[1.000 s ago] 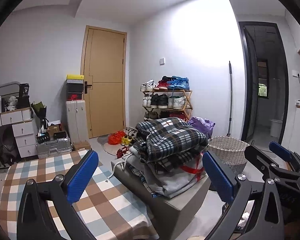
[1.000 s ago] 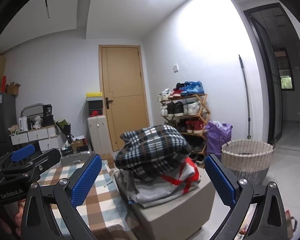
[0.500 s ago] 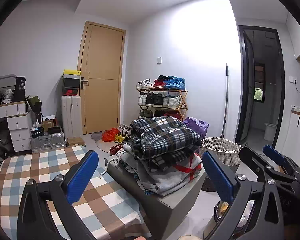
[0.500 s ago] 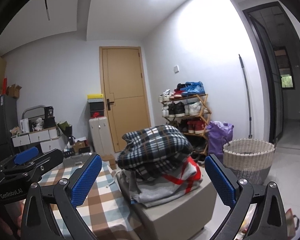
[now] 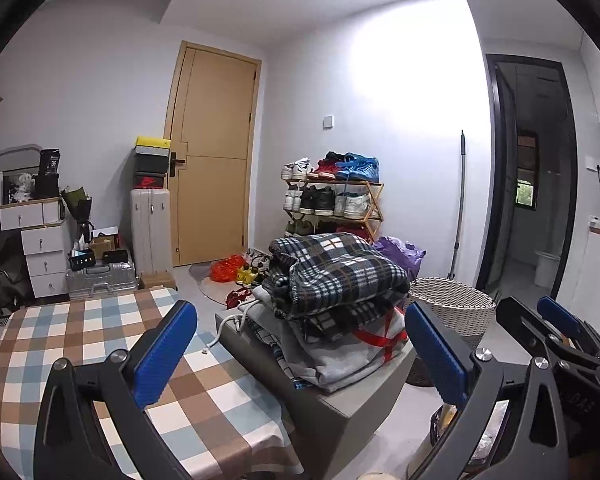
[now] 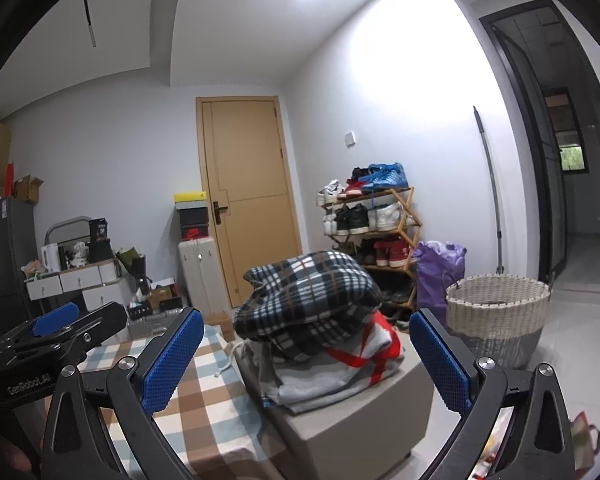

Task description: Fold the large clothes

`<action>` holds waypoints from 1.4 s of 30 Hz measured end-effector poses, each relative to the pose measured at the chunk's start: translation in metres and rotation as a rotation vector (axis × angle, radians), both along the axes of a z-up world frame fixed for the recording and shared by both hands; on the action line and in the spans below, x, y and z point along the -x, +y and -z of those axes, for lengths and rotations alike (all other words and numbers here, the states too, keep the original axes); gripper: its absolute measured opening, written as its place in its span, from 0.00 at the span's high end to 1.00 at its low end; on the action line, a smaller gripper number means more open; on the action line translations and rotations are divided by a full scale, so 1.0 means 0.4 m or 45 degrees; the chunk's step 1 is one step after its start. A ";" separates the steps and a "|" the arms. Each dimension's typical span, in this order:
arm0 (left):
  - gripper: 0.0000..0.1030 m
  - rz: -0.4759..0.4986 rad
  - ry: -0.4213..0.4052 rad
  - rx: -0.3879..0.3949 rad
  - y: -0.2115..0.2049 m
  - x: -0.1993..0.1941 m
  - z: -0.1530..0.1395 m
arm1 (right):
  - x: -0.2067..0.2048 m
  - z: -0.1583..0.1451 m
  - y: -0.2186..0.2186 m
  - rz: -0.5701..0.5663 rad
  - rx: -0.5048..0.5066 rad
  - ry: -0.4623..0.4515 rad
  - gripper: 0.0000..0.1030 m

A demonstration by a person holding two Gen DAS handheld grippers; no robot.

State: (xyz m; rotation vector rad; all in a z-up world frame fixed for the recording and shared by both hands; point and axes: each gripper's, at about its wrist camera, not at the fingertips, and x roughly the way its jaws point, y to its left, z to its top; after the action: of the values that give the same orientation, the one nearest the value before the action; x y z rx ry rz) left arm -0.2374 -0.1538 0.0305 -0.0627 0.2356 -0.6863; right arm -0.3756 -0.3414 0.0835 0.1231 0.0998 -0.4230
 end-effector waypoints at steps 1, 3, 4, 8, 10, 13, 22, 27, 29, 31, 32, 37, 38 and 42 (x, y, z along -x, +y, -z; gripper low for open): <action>0.01 0.002 0.004 0.003 0.001 -0.001 -0.001 | 0.002 0.000 -0.001 -0.001 -0.001 -0.001 0.00; 0.01 0.010 0.010 0.005 -0.001 -0.003 0.000 | 0.003 0.000 -0.002 -0.002 -0.002 -0.001 0.00; 0.02 0.007 0.012 0.003 -0.003 -0.003 0.001 | 0.003 0.001 -0.002 -0.002 -0.003 -0.003 0.00; 0.01 0.008 0.002 -0.007 -0.012 0.001 0.002 | 0.008 0.002 -0.001 -0.003 -0.009 -0.010 0.00; 0.01 0.008 0.006 -0.010 -0.015 0.000 0.002 | 0.010 0.001 0.000 -0.002 -0.009 -0.010 0.00; 0.02 0.000 0.001 -0.008 -0.015 0.001 0.001 | 0.010 0.000 0.000 -0.001 -0.011 -0.010 0.00; 0.01 -0.015 -0.013 -0.009 -0.015 0.006 -0.001 | 0.006 0.001 -0.001 -0.018 -0.032 -0.006 0.00; 0.01 -0.010 -0.010 0.000 -0.019 0.006 -0.002 | 0.009 0.000 -0.002 -0.015 -0.028 -0.008 0.00; 0.01 -0.008 -0.013 -0.003 -0.022 0.007 -0.002 | 0.007 0.000 -0.003 -0.014 -0.027 -0.006 0.00; 0.01 -0.008 -0.017 -0.008 -0.025 0.010 -0.003 | 0.008 0.001 -0.004 -0.016 -0.028 -0.004 0.00; 0.01 -0.006 -0.020 -0.008 -0.026 0.012 -0.003 | 0.009 0.002 -0.003 -0.016 -0.028 -0.002 0.00; 0.01 -0.014 -0.031 -0.012 -0.029 0.015 -0.003 | 0.010 0.004 -0.003 -0.014 -0.035 0.001 0.00; 0.01 -0.014 -0.032 -0.012 -0.030 0.016 -0.003 | 0.010 0.005 -0.005 -0.014 -0.037 0.002 0.00; 0.01 -0.013 -0.024 -0.011 -0.031 0.012 -0.004 | 0.010 0.006 -0.008 -0.015 -0.045 -0.001 0.00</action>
State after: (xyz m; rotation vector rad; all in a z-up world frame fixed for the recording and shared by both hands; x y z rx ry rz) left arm -0.2423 -0.1662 0.0319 -0.0493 0.2198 -0.6758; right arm -0.3795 -0.3447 0.0811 0.1572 0.1073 -0.4098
